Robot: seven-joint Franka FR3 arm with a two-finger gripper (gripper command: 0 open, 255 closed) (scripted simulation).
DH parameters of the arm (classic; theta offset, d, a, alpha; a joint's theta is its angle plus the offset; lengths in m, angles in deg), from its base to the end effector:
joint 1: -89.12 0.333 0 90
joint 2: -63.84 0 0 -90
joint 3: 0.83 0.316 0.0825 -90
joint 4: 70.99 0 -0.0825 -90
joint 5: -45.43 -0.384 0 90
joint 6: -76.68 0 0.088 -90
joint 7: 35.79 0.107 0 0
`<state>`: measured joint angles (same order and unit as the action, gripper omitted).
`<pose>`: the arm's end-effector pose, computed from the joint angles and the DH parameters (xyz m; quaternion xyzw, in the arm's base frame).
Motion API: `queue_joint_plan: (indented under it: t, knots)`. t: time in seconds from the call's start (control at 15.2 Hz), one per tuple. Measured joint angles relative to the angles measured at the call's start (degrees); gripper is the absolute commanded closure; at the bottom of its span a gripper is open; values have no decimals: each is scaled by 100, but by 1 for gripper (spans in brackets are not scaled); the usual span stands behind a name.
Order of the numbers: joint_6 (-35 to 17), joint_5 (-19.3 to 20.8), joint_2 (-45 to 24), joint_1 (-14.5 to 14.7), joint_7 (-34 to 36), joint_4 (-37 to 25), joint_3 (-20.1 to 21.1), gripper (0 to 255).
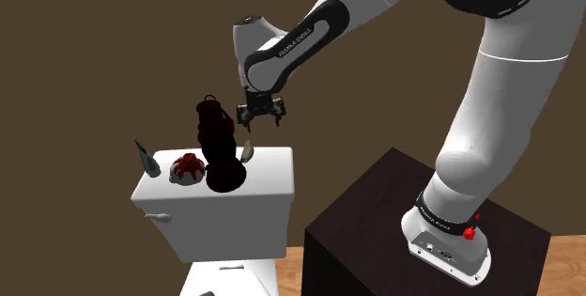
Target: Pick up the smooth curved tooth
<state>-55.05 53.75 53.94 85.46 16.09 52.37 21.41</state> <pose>0.5299 0.1724 0.3247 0.9701 -0.2418 0.0078 0.0206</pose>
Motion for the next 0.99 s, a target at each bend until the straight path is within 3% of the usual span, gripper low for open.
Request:
queue_joint_plan:
  t: [0.59,0.99]
  knots:
    - [-203,437,-2116,452,1334,-1682,-426,0]
    - [-472,548,-2544,554,1494,-1863,-513,0]
